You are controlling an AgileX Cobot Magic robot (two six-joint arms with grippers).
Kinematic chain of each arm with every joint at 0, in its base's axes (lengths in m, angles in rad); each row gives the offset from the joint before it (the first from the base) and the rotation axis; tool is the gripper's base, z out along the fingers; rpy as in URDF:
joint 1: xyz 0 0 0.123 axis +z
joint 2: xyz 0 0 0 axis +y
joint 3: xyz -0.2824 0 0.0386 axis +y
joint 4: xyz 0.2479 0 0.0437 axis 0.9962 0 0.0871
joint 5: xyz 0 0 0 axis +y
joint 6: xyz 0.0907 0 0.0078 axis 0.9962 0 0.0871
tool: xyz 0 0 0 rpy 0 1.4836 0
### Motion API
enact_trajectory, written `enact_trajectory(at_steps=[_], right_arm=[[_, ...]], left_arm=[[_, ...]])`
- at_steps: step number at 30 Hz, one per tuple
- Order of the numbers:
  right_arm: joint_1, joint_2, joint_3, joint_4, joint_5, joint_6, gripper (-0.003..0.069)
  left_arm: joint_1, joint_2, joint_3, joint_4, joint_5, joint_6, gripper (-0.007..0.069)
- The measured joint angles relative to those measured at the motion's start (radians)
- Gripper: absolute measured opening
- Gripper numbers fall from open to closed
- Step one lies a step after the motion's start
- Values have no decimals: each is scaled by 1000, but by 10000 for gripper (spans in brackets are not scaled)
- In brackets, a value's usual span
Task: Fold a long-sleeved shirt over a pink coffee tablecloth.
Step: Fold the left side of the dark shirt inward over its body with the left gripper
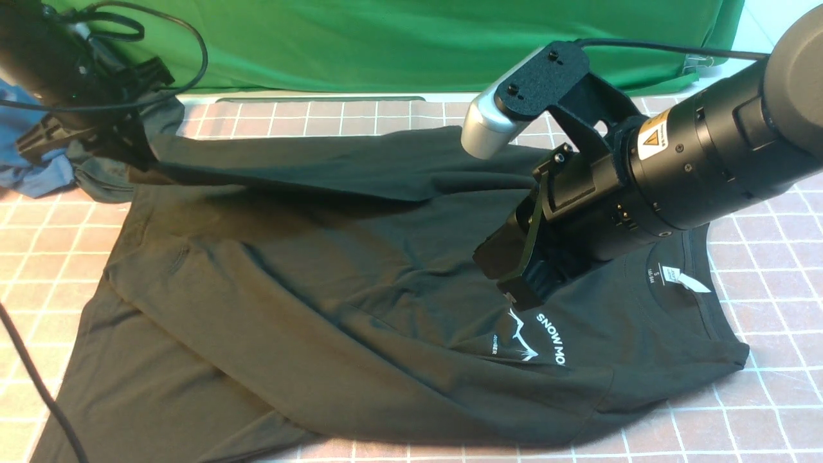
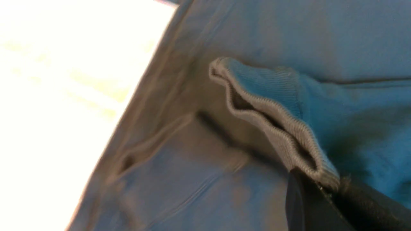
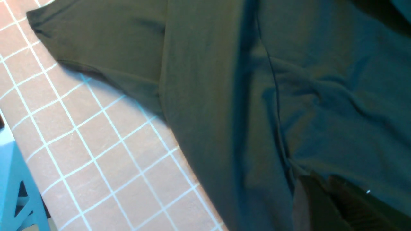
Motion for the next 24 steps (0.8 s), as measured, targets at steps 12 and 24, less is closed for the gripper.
enact_trajectory(at_steps=[12, 24], right_arm=[[0, 0, 0, 0, 40, 0, 91], [0, 0, 0, 0, 44, 0, 91]], left_arm=[[-80, -150, 265, 132, 5, -84, 47], [-93, -269, 431, 140, 27, -122, 47]])
